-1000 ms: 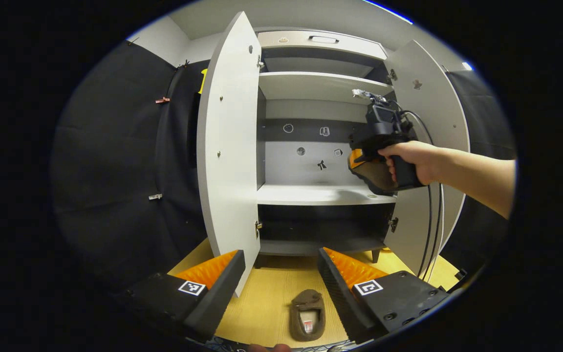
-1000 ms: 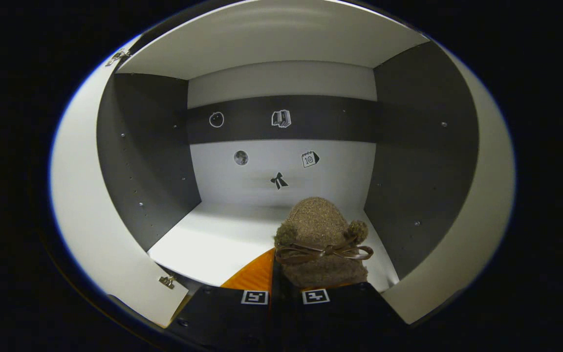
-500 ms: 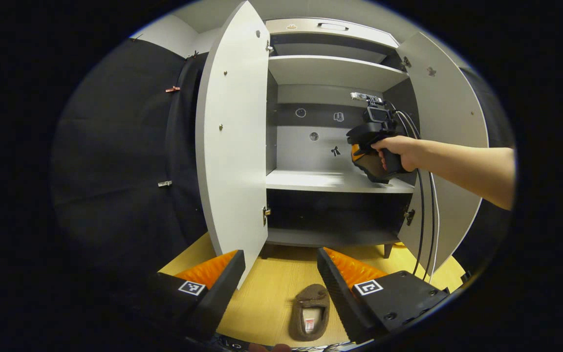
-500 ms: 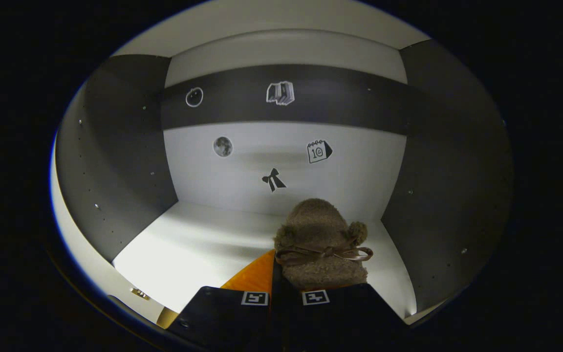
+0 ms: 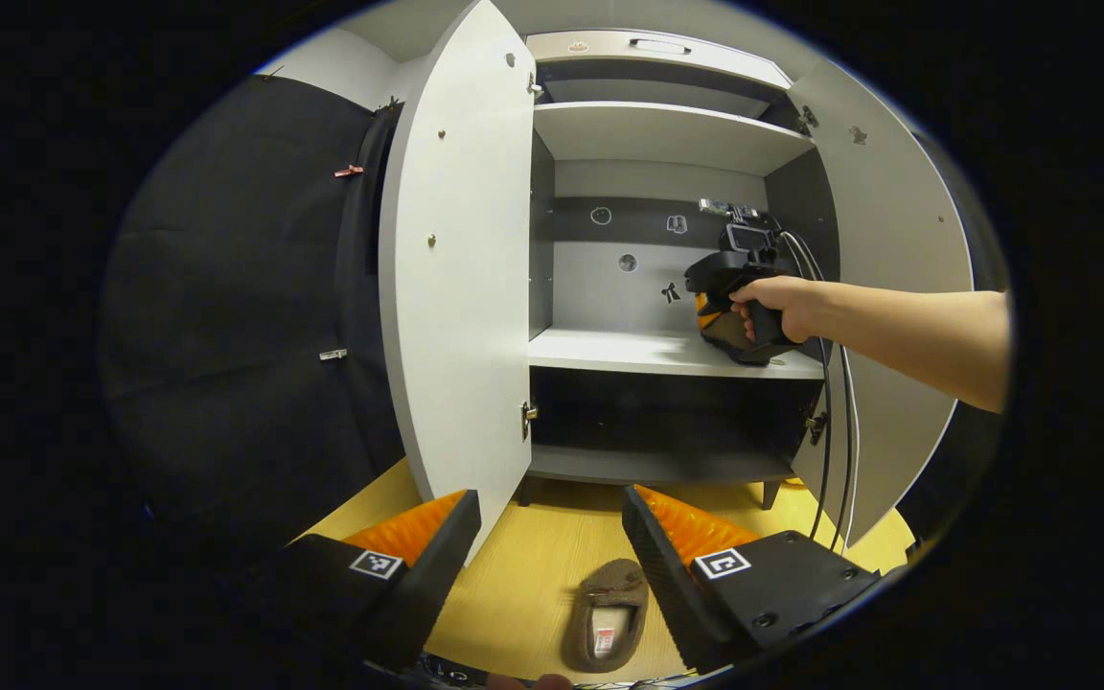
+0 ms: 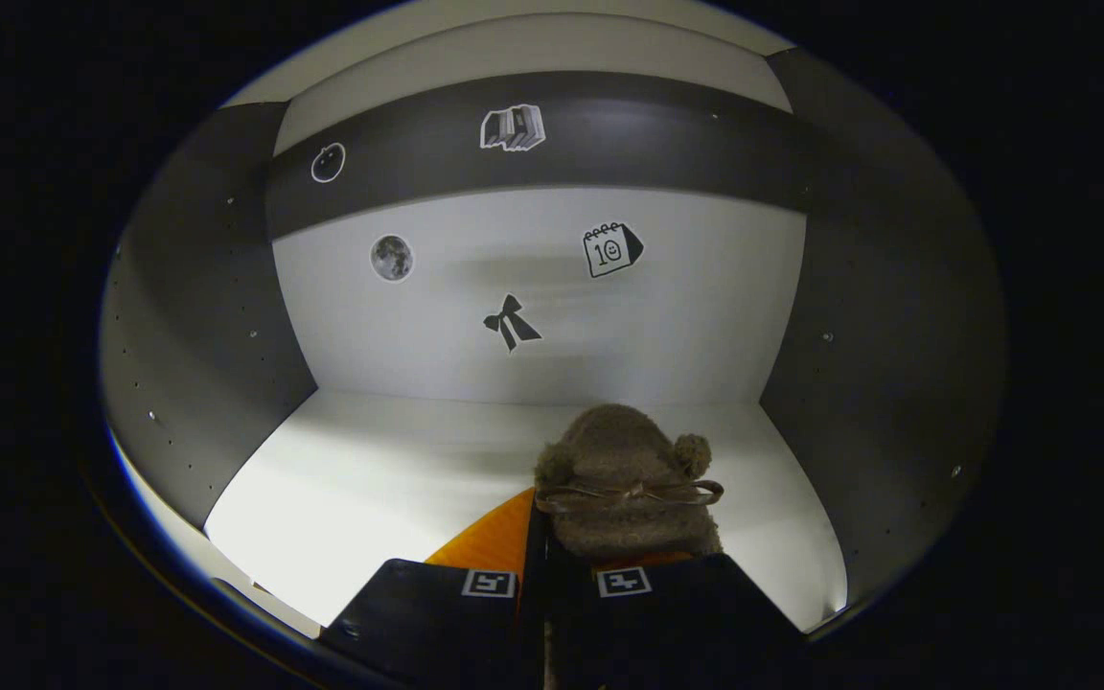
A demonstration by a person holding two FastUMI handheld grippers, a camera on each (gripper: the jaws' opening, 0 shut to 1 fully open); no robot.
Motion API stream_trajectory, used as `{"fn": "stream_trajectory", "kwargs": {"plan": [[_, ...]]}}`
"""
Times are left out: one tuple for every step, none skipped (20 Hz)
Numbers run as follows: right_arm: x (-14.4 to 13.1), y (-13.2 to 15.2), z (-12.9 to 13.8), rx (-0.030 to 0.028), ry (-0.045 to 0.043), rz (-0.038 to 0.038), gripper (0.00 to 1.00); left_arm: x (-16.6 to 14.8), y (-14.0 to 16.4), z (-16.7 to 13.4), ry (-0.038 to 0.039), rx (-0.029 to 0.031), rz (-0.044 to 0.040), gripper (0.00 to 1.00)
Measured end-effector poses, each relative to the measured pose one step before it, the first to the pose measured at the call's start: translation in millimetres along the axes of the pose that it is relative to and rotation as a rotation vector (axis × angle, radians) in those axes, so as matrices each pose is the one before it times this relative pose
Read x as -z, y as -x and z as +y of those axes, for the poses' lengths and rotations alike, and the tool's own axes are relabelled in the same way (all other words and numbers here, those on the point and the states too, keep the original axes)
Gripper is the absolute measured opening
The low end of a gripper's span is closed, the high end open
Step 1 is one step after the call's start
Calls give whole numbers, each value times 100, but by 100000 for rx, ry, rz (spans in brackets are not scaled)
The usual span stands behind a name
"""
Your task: Grab one shoe with the right hand and put it into the shoe cabinet, grab the other shoe with the left hand and put it into the shoe cabinet; then close the right door with the right hand and the left door with the left hand.
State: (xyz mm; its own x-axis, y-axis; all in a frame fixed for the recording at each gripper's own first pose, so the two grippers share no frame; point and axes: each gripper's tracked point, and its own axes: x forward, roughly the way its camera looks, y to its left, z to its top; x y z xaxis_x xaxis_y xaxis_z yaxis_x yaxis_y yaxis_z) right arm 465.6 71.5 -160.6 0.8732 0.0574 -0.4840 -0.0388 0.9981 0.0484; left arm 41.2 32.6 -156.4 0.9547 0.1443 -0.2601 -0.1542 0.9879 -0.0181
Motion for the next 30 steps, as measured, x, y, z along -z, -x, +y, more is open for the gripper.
{"fn": "stream_trajectory", "kwargs": {"plan": [[86,324,49,-456,-408,668,17,30,78,25,-125,-30,43,95],[-5,333,68,-75,-562,594,19,-30,28,-2,-192,179,15,95],[-41,404,24,1,-773,353,23,9,93,-25,-234,236,-89,95],[-10,457,88,-208,-351,305,33,-114,36,-65,-254,485,-72,95],[62,633,192,-837,-191,461,34,18,127,-69,-294,480,-135,95],[-38,567,149,-892,-95,18,40,-85,55,-55,-206,384,-127,95],[32,671,81,-509,-180,22,43,79,0,-116,-13,673,-81,95],[32,637,110,-640,-63,-147,55,-13,20,-80,-76,461,106,95],[-100,804,95,-778,-191,-680,56,52,74,-18,-206,490,52,95],[-98,834,165,-1004,-224,-817,62,36,19,-43,-256,576,78,95],[-264,959,165,-1091,-426,-1572,70,130,80,-17,-209,490,157,95],[-171,1152,282,-1422,-369,-1538,78,76,-24,-104,-330,990,241,95],[-522,1169,338,-1344,-640,-2854,82,173,-15,-86,-703,904,288,95],[-465,1236,476,-1574,-20,-3208,91,155,-48,-99,-1197,994,280,95],[-644,1380,574,-2205,237,-3218,95,270,-32,-18,-1848,654,245,95],[-417,1467,529,-1799,522,-2551,98,270,-108,-5,-1619,573,374,95],[-502,1576,283,-580,962,-2434,98,536,-177,-196,-1272,1520,934,95],[-429,1539,326,-387,1263,-2165,99,771,-248,-216,-501,1666,1619,95],[-534,1787,224,90,1130,-2857,99,1007,-202,-264,91,2288,2506,95],[-723,1794,299,-453,1162,-3561,99,1090,-281,-227,343,1916,2465,95],[-548,1947,199,82,355,-3218,99,1295,-149,-180,383,1821,2872,95],[-281,2013,260,-554,-37,-2545,99,1489,-303,-209,284,1700,3221,95],[-311,2049,136,-137,-411,-2370,99,1707,-437,-220,313,1569,3890,95],[-60,1816,-67,459,-215,-1701,98,1502,-543,-203,308,1785,3398,95],[-35,1848,-146,295,199,-1283,99,1706,-774,-225,-47,1903,3900,95],[126,1672,-245,959,266,-864,99,1224,-772,-178,-447,1509,3633,95],[107,1592,-331,505,287,-783,99,1266,-1362,-205,-448,1417,3224,95],[190,1446,-291,730,-194,-423,98,932,-1293,-125,-71,1180,2847,95],[99,1392,-230,-126,-623,-611,98,468,-1251,-23,-80,1378,2380,94],[148,1220,-195,-198,-412,-230,98,654,-1321,67,-589,341,2409,94]]}}
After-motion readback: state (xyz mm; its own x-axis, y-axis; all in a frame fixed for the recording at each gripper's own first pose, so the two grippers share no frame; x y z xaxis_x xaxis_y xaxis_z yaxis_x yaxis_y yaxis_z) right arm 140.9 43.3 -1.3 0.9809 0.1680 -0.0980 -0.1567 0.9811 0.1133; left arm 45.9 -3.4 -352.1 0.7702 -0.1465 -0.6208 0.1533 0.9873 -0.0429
